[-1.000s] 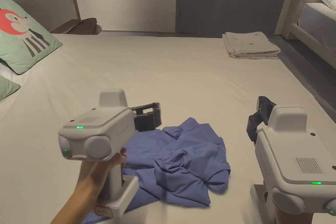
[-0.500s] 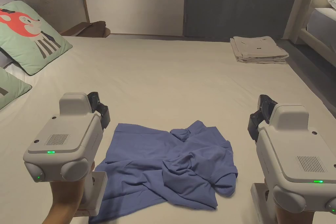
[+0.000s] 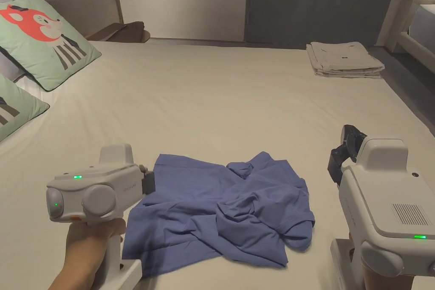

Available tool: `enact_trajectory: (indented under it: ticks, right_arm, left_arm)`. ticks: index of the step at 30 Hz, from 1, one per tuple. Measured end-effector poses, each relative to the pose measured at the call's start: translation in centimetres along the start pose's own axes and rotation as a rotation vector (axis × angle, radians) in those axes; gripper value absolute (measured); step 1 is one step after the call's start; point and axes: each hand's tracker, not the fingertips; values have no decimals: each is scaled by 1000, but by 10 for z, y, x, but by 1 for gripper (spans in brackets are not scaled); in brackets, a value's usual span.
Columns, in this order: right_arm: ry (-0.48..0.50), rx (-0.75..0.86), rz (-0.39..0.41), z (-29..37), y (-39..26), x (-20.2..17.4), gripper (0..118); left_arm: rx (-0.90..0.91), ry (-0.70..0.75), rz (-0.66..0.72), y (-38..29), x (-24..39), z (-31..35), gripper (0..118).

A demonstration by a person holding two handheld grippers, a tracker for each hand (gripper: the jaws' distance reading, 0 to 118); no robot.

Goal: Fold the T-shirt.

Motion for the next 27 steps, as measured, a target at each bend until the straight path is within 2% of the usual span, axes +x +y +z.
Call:
enact_trajectory:
  ticks: [4, 7, 10, 11, 12, 13, 14, 15, 18, 20, 22, 25, 26, 27]
  right_arm:
    - [10, -19, -3, -2, -8, -2, 0]
    - [17, -29, -2, -2, -12, -5, 0]
    - [26, -40, -1, -4, -17, -8, 0]
    - [29, -44, -1, -4, -18, -9, 0]
    - [32, -49, 0, -4, -19, -10, 0]
    - [36, -50, 1, -4, -20, -11, 0]
    - [37, -52, 3, -5, -21, -12, 0]
    - [38, -56, 5, -5, -21, -12, 0]
    - [40, -59, 3, -5, -22, -12, 0]
    - [40, -62, 3, -5, -23, -12, 0]
    - [36, -62, 4, -5, -23, -10, 0]
    - [34, -65, 7, -5, -24, -8, 0]
    - [31, -66, 9, -5, -24, -7, 0]
    - [28, -68, 10, -5, -24, -6, 0]
  left_arm:
    - [-154, 11, -45, -37, -9, -14, 0]
    - [-205, -1, 16, -60, -18, -18, 0]
    - [-227, 27, 16, -75, -24, -22, 1]
    - [-239, 34, 11, -78, -25, -23, 9]
    - [-248, 33, 10, -80, -26, -24, 30]
    - [-259, 32, 10, -81, -27, -26, 72]
    - [-262, 34, 15, -84, -27, -26, 97]
    - [-257, 42, 21, -86, -26, -25, 108]
    - [-252, 59, 2, -91, -23, -29, 106]
    - [-270, 69, 2, -98, -21, -34, 90]
    - [-283, 75, 10, -106, -21, -41, 62]
    - [-273, 113, -22, -115, -14, -45, 57]
    - [-267, 126, -45, -115, -10, -42, 51]
    - [-264, 132, -49, -115, -7, -40, 36]
